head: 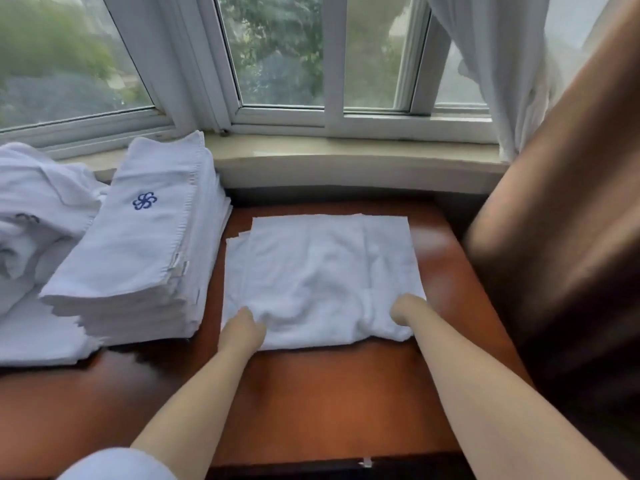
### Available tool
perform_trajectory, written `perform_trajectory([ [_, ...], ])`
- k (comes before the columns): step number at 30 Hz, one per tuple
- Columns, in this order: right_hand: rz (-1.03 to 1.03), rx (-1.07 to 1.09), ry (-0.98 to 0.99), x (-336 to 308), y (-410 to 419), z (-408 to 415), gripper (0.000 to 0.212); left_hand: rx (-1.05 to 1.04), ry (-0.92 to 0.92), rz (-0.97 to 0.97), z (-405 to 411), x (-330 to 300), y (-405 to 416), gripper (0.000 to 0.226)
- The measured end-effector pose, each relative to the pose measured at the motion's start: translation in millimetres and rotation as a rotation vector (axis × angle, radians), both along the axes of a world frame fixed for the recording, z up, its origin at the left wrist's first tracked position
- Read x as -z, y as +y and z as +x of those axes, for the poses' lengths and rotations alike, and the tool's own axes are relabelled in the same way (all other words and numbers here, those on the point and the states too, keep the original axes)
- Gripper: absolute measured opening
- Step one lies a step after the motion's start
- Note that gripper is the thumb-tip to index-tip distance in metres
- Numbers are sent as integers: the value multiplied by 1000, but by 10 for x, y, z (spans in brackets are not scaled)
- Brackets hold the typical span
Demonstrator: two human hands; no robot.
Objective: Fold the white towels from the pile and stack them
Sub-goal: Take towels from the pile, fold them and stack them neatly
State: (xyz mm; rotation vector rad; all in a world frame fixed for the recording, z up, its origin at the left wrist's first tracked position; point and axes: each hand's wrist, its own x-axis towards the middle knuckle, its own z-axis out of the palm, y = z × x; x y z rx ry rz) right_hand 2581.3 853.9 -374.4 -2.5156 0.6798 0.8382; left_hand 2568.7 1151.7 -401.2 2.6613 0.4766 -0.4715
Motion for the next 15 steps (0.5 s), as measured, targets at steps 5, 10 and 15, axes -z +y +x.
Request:
perform_trajectory([
  [5, -148, 157, -287, 129, 25, -81, 39, -145, -175, -148, 62, -74, -30, 60],
  [10, -328, 92, -109, 161, -19, -93, 34, -250, 42, -49, 112, -149, 100, 48],
  [15, -414, 34, -65, 105, -9, 46, 33, -190, 373, 51, 239, -234, 78, 51],
])
